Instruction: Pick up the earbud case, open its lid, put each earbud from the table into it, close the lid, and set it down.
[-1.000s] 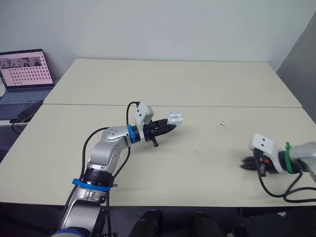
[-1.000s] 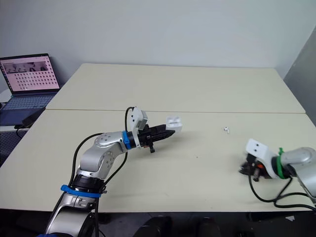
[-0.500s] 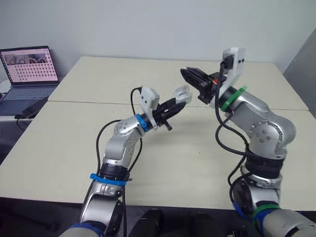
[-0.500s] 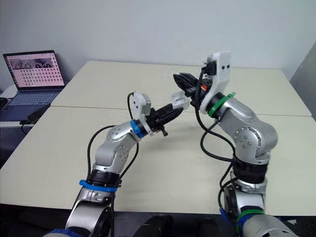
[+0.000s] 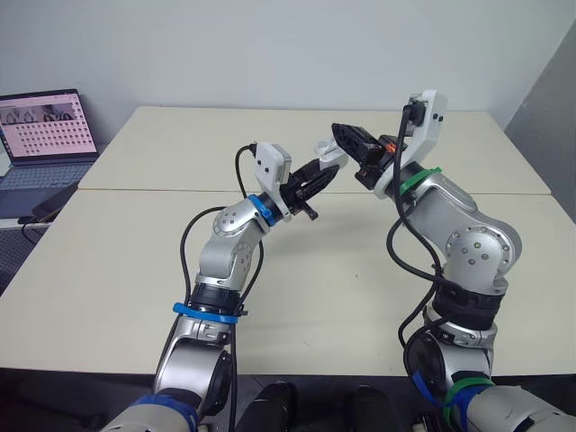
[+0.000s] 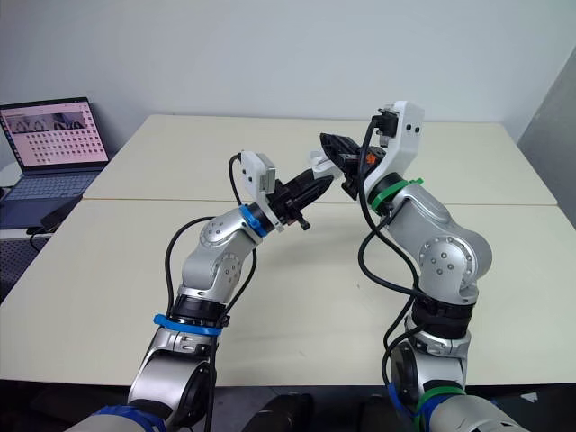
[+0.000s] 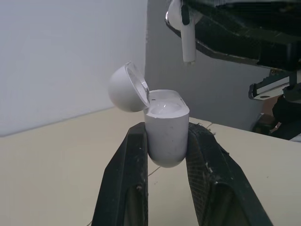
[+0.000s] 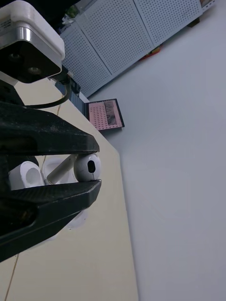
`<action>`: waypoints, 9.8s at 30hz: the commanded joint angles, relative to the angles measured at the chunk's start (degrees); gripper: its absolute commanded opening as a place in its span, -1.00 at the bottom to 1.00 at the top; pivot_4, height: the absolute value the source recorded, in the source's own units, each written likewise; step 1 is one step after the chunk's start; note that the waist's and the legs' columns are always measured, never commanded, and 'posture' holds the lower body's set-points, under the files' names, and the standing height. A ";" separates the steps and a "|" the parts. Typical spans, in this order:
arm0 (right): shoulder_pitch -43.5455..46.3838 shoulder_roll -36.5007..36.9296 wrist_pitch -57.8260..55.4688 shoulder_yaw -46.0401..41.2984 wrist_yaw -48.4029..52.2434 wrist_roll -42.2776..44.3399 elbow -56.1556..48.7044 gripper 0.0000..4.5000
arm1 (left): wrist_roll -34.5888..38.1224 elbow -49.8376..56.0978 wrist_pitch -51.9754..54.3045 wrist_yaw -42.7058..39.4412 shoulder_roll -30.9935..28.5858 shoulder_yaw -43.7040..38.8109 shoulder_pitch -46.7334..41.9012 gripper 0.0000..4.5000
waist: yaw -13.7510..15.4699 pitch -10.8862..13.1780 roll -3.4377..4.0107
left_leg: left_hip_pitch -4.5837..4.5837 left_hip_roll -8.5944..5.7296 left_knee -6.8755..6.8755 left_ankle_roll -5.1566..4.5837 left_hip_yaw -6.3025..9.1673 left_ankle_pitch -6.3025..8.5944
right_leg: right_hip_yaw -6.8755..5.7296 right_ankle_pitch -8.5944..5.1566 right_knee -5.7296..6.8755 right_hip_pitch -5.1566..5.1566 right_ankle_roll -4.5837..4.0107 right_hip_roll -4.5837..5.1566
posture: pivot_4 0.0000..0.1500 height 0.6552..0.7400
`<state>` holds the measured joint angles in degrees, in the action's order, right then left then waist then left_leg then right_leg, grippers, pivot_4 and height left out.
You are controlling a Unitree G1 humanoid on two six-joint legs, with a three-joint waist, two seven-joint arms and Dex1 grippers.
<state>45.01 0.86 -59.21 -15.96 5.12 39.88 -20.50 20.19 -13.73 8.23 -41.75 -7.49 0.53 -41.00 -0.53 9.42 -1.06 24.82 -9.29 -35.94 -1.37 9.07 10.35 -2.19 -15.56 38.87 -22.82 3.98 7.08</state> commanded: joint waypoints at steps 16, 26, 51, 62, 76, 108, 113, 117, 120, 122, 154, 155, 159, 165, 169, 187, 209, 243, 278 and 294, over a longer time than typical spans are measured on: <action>-0.73 -0.94 7.17 4.88 -0.35 -0.04 2.17 -0.81 | 0.38 0.55 -2.62 0.87 1.12 -0.46 -2.97 -0.67 | -0.02 0.00 0.00 | 0.00 0.01 0.00 0.00 -0.06 0.00 | 0.06 0.00 0.03 -0.33 0.00 -0.02 | 1.00 1.00; -2.19 0.74 8.79 6.13 -0.70 -0.52 2.18 -0.81 | 1.06 1.38 -2.09 0.37 1.12 -0.49 -2.79 -0.67 | -0.02 0.00 0.00 | 0.01 0.01 0.01 0.00 -0.06 0.00 | 0.07 0.00 0.03 -0.34 0.00 -0.02 | 1.00 1.00; -4.47 7.71 9.11 5.75 1.22 1.21 -0.40 0.08 | 1.24 2.22 -0.41 -0.73 0.73 -0.22 -1.13 -0.67 | 0.03 0.00 0.00 | 0.01 0.02 0.02 -0.01 -0.06 0.00 | 0.07 0.00 0.02 -0.32 0.01 -0.03 | 1.00 1.00; -5.39 11.95 9.52 3.00 1.91 2.36 -1.56 0.08 | 0.18 -1.34 -1.50 -0.58 -1.48 -1.35 -2.08 -0.67 | 0.07 0.00 0.00 | 0.03 0.03 0.03 -0.01 -0.07 0.01 | 0.06 0.00 0.01 -0.32 0.01 -0.03 | 1.00 1.00; -19.15 30.67 7.65 0.37 9.42 -0.38 -0.69 0.08 | 0.19 0.54 -0.55 -1.16 -6.07 -2.29 1.66 -0.67 | 0.33 0.00 -0.01 | 0.06 0.03 0.03 -0.03 -0.11 0.01 | 0.06 -0.01 -0.06 -0.03 0.02 -0.01 | 1.00 1.00; -18.98 21.33 26.84 2.40 -1.71 -25.64 31.13 0.08 | 0.37 4.99 1.76 1.11 -7.31 -2.57 4.45 -0.67 | 0.33 0.01 -0.01 | 0.04 0.05 0.01 0.00 -0.12 -0.01 | 0.06 -0.01 -0.08 0.06 0.02 -0.01 | 1.00 1.00; -18.59 21.09 29.01 1.79 -2.00 -26.35 33.27 -0.13 | 0.28 4.27 1.53 0.83 -7.34 -2.63 3.81 -0.67 | 0.32 0.01 -0.01 | 0.04 0.05 0.01 0.02 -0.12 -0.02 | 0.05 -0.01 -0.08 0.06 0.02 -0.01 | 1.00 1.00; -18.58 21.08 29.92 1.67 -2.02 -26.46 33.98 -0.74 | 0.26 4.15 1.39 0.75 -7.13 -2.51 3.78 -0.67 | 0.31 0.01 -0.01 | 0.04 0.04 0.01 0.02 -0.13 -0.02 | 0.06 -0.01 -0.08 0.06 0.02 -0.01 | 1.00 1.00; -18.70 20.94 30.27 1.66 -2.11 -26.58 34.09 -0.82 | 0.30 4.12 1.35 0.73 -6.99 -2.46 3.77 -0.67 | 0.31 0.01 -0.01 | 0.04 0.05 0.01 0.02 -0.12 -0.02 | 0.05 -0.01 -0.07 0.06 0.02 -0.02 | 1.00 1.00; -19.01 20.98 30.24 1.68 -2.00 -26.62 33.69 -0.82 | 0.32 4.20 1.38 0.74 -6.95 -2.45 3.82 -0.67 | 0.31 0.01 -0.01 | 0.04 0.05 0.01 0.02 -0.13 -0.02 | 0.06 -0.01 -0.08 0.06 0.02 -0.01 | 1.00 1.00; -29.13 67.00 46.95 22.53 63.41 -36.94 20.22 -0.82 | 0.00 4.88 1.13 0.34 -6.58 -2.18 5.83 -0.67 | 0.61 0.23 0.18 | 0.03 0.20 -0.05 -0.17 -0.29 0.14 | -0.07 0.00 -0.92 0.52 0.18 0.00 | 1.00 1.00; -29.34 66.52 46.24 21.90 63.09 -36.47 19.99 -0.82 | 0.03 5.01 1.23 0.30 -6.65 -2.18 5.88 -0.67 | 0.64 0.23 0.18 | 0.03 0.19 -0.05 -0.18 -0.29 0.15 | -0.07 0.00 -0.92 0.52 0.19 0.00 | 1.00 1.00; -31.25 65.94 41.42 20.23 60.18 -37.11 19.70 -0.82 | 0.00 5.38 1.56 0.40 -6.64 -2.02 5.88 -0.67 | 0.74 0.22 0.18 | 0.02 0.18 -0.07 -0.19 -0.22 0.14 | -0.10 0.00 -0.90 0.53 0.18 -0.01 | 1.00 1.00; -36.31 61.96 28.55 13.25 51.49 -34.74 16.84 -0.82 | 0.02 5.87 2.00 0.53 -6.78 -2.08 6.10 -0.67 | 0.73 0.22 0.19 | 0.02 0.18 -0.07 -0.19 -0.22 0.14 | -0.08 0.00 -0.87 0.52 0.18 -0.02 | 1.00 1.00; -40.56 53.02 15.00 2.57 39.58 -33.17 9.57 -0.82 | 0.16 6.59 2.36 0.87 -7.09 -2.40 6.72 -0.67 | 0.96 0.21 0.19 | 0.02 0.18 -0.09 -0.19 -0.19 0.14 | -0.06 0.00 -0.84 0.52 0.18 -0.02 | 1.00 1.00; -44.16 18.80 -13.42 -4.42 10.75 -31.81 -19.25 -0.49 | 0.19 5.98 2.38 0.16 -6.81 -1.62 6.05 -0.67 | 1.06 0.15 0.30 | 0.00 0.11 -0.05 -0.20 -0.11 0.14 | -0.04 0.00 -0.78 0.46 0.18 -0.04 | 1.00 1.00; -44.07 57.03 15.99 -1.97 45.79 -25.19 -7.79 0.10 | -0.11 4.62 1.18 -0.38 -6.56 -1.92 6.40 -0.67 | 0.75 0.16 0.27 | -0.01 0.05 -0.07 -0.24 -0.17 0.14 | -0.13 -0.01 -0.88 0.58 0.22 -0.01 | 1.00 1.00; -43.62 59.98 38.28 12.72 50.93 -35.89 12.45 -0.99 | -0.21 6.80 2.03 0.53 -7.59 -1.96 7.22 -0.67 | 0.69 0.17 0.24 | -0.02 0.10 -0.11 -0.23 -0.20 0.13 | -0.08 0.01 -0.87 0.59 0.20 0.02 | 1.00 1.00; -42.13 59.14 34.21 10.49 52.22 -33.46 9.80 -0.99 | -0.33 6.56 1.89 0.16 -7.45 -1.82 6.86 -0.67 | 0.73 0.17 0.24 | -0.02 0.09 -0.12 -0.23 -0.19 0.13 | -0.08 0.01 -0.87 0.59 0.20 0.01 | 1.00 1.00; -41.70 59.76 33.38 9.93 52.35 -33.41 10.96 -0.99 | -0.40 6.83 1.95 0.29 -7.68 -2.04 7.16 -0.67 | 0.72 0.17 0.25 | -0.02 0.09 -0.13 -0.23 -0.19 0.13 | -0.08 0.01 -0.86 0.59 0.20 0.02 | 1.00 1.00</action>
<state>3.35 59.36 -25.87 -3.76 57.11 5.86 -8.66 19.66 -9.15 10.93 -41.66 -14.86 -1.33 -33.20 0.19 9.59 -0.82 24.81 -9.20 -36.07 -1.60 8.87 10.48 -2.27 -15.54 38.02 -22.23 4.18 7.09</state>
